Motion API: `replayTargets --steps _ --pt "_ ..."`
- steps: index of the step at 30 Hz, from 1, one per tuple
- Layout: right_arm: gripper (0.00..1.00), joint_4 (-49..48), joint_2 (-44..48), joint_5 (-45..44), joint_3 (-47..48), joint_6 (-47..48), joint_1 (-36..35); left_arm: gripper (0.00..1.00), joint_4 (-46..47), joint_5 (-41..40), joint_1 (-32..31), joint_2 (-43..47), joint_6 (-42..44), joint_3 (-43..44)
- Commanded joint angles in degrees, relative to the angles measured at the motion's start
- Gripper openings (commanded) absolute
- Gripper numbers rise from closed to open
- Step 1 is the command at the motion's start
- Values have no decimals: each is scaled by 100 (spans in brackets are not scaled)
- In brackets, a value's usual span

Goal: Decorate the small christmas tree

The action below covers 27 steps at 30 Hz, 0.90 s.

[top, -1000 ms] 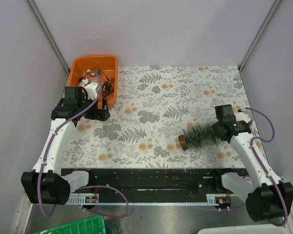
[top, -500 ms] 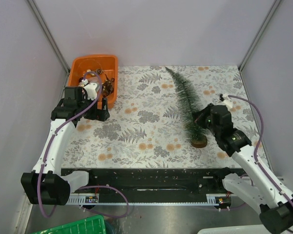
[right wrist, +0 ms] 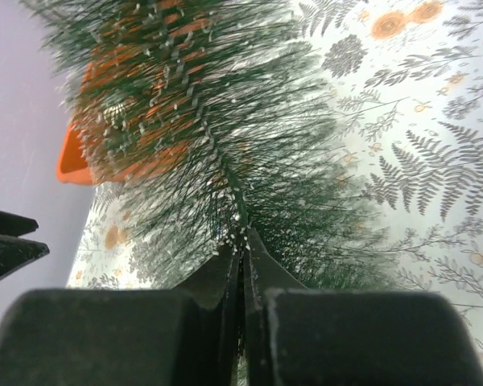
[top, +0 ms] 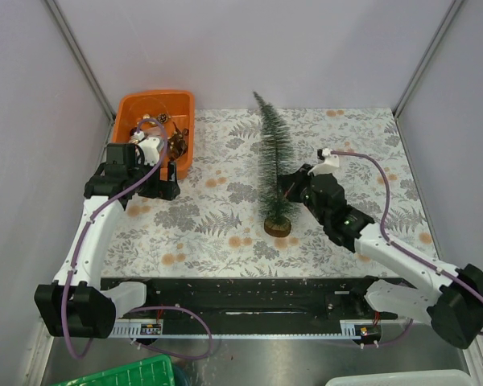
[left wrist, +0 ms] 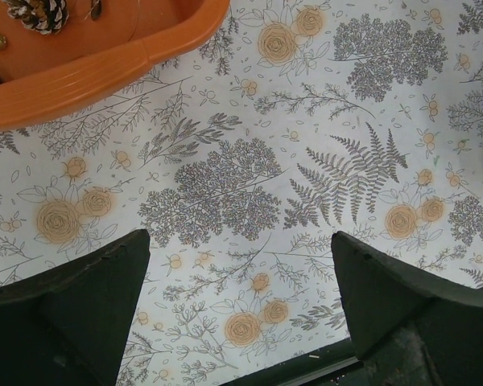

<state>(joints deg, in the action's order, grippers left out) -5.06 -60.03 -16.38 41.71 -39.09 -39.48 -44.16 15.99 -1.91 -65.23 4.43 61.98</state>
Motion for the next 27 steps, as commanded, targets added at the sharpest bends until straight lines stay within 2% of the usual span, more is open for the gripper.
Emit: replayTargets --steps 1,11,13,15,16,18,20,27 --pt "0 -1392 -403 -549 -32 235 -305 99 31 -122 7 -25 -82 104" --pt "0 -2481 -1195 -1112 -66 648 -507 99 -31 -201 7 -191 -73 201" --pt "0 -3540 -1379 -886 -468 710 -525 99 -31 -193 7 -200 -73 192" --pt "0 -5628 -1851 -787 -1075 1007 -665 99 -31 -193 7 -200 -73 183" --pt "0 -6264 -2081 -1023 -1234 1339 -857 99 -31 -201 7 -200 -73 175" --pt "0 -6368 -2328 -1401 -1175 2061 -1235 99 -31 -210 7 -200 -65 183" --pt "0 -6288 -2495 -1421 -1060 2178 -1403 99 -31 -202 7 -192 -65 175" --pt "0 -7166 -2900 -2026 -1271 2731 -2018 99 -31 -210 7 -69 -21 87"
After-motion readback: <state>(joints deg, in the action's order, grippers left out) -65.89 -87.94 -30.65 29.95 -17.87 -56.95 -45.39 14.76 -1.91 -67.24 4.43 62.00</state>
